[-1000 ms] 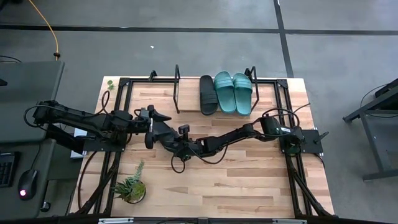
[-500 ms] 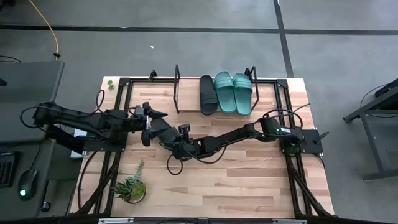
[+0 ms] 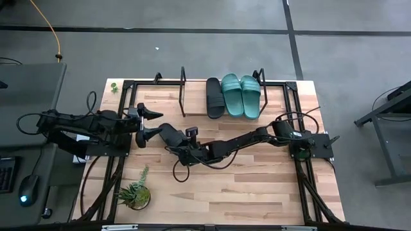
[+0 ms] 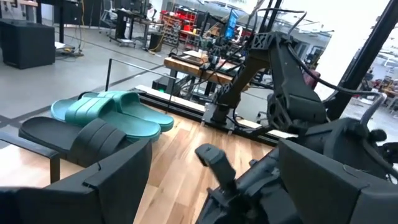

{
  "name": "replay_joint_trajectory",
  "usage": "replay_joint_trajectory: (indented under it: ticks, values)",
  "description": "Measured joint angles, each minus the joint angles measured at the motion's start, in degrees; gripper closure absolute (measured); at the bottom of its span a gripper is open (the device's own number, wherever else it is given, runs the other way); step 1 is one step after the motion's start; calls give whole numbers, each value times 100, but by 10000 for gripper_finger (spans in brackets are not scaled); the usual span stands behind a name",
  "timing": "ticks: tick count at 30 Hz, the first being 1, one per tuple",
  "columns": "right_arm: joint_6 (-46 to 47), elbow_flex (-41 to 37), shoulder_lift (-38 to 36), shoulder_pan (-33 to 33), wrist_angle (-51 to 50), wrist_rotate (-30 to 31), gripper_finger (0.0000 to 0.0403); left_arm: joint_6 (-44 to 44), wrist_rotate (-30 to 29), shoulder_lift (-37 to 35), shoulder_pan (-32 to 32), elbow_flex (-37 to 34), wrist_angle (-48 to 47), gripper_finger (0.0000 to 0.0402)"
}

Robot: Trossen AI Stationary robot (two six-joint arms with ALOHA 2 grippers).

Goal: Pick and place slides into the shelf
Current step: Put the black slide on the shelf

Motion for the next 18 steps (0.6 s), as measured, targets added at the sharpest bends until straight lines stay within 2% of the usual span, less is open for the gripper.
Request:
replay_joint_trajectory:
  ticks: [4, 18]
  values:
    - [153, 0, -220, 77, -176, 56, 403, -50, 1, -115, 1, 0, -76, 73]
    - [262, 0, -656, 307, -658, 860, 403, -62, 2, -123, 0, 0, -130, 73]
